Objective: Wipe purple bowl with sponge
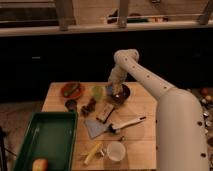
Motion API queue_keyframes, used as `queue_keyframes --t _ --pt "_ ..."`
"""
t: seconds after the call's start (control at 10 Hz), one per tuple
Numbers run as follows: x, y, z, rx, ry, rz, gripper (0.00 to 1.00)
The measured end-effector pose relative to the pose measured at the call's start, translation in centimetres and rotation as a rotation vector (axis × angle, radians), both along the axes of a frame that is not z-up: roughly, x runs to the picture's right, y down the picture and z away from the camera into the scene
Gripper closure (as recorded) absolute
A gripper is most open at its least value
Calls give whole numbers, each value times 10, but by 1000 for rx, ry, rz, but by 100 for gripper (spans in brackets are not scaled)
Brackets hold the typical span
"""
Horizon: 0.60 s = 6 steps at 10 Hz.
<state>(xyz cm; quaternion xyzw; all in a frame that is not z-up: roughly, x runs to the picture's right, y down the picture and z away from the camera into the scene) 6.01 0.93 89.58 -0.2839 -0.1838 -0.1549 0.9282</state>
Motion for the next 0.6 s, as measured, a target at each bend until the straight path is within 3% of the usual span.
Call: queue_keyframes --t 0.3,0.6 --pt "11 14 -7 -32 15 -3 100" --pt "42 4 -9 -27 69 47 100"
